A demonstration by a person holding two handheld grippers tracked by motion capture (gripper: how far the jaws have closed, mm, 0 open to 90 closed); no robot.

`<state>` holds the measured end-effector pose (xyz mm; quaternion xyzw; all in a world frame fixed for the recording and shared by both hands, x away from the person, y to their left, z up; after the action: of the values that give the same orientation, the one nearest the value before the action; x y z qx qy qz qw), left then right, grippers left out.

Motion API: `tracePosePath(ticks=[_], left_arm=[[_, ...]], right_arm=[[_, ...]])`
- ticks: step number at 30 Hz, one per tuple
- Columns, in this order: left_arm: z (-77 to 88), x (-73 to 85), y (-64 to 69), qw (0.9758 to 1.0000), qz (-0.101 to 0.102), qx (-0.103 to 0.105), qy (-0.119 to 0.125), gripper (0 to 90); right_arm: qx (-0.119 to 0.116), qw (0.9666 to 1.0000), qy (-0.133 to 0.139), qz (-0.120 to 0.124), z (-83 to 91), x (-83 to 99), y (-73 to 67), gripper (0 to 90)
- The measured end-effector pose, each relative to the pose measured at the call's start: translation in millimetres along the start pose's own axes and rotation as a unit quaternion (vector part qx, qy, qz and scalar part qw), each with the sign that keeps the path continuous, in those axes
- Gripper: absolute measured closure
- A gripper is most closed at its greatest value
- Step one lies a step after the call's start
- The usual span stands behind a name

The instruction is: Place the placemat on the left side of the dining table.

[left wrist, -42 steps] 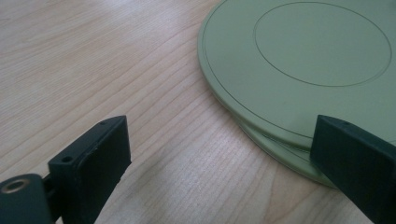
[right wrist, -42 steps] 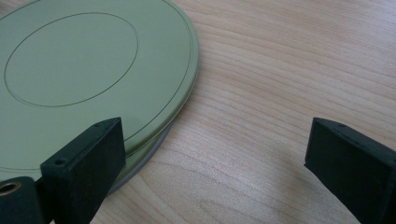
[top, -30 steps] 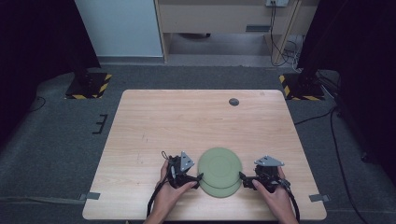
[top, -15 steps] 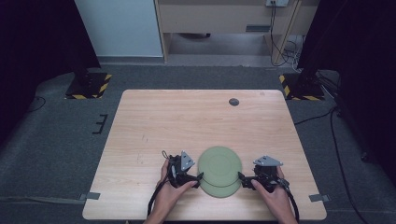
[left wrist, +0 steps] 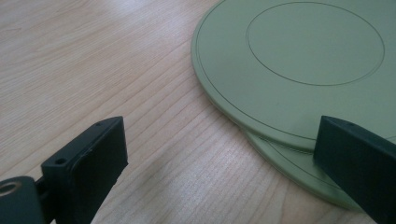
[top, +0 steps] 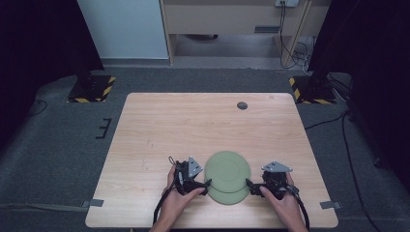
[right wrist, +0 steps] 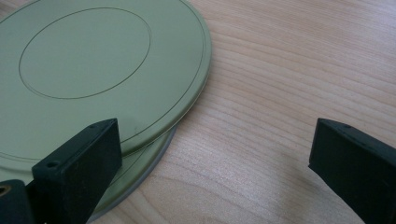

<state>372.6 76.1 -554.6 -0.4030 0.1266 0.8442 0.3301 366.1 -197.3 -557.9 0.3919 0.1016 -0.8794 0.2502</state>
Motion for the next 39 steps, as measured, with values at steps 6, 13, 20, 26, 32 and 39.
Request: tracePosePath(ticks=[6, 13, 20, 26, 32, 39], left_arm=[[1.4, 1.3, 1.2, 1.0000, 0.001, 0.004, 0.000, 4.2], [-1.1, -0.3, 0.3, 1.0000, -0.001, -0.006, 0.001, 2.3], [-0.5, -0.1, 0.8, 1.0000, -0.003, -0.004, 0.002, 3.8], [-1.6, -0.4, 0.1, 1.0000, -0.001, -0.006, 0.003, 2.8], [-2.1, -1.0, 0.0, 1.0000, -0.002, -0.006, 0.003, 2.5], [-2.7, -1.1, -0.3, 1.0000, -0.002, -0.005, 0.003, 2.7]], right_arm=[[-0.004, 1.0000, -0.001, 0.001, 2.3, 0.9, -2.7, 4.7], [-0.002, 1.0000, 0.000, -0.006, -1.5, -1.0, -0.9, 1.9], [0.000, 1.0000, 0.001, -0.002, -1.0, -0.7, -0.7, 4.6], [-0.002, 1.0000, -0.001, -0.001, -2.4, -1.4, -0.7, 2.7], [0.000, 1.0000, 0.002, 0.000, -2.6, -1.4, -0.3, 4.0], [0.001, 1.0000, -0.002, 0.003, -3.6, -1.6, -1.0, 1.9]])
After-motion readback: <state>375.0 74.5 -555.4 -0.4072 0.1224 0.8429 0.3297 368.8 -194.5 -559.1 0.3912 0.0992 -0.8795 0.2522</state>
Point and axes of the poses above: each handheld gripper's, and its own axes: z roughly backward along the jaws, x roughly out of its underside, y roughly to its right, the point moved 4 cm from there along -z, roughly forward along the jaws, and after that the axes turned 3 degrees about z, right-handed, at the moved point
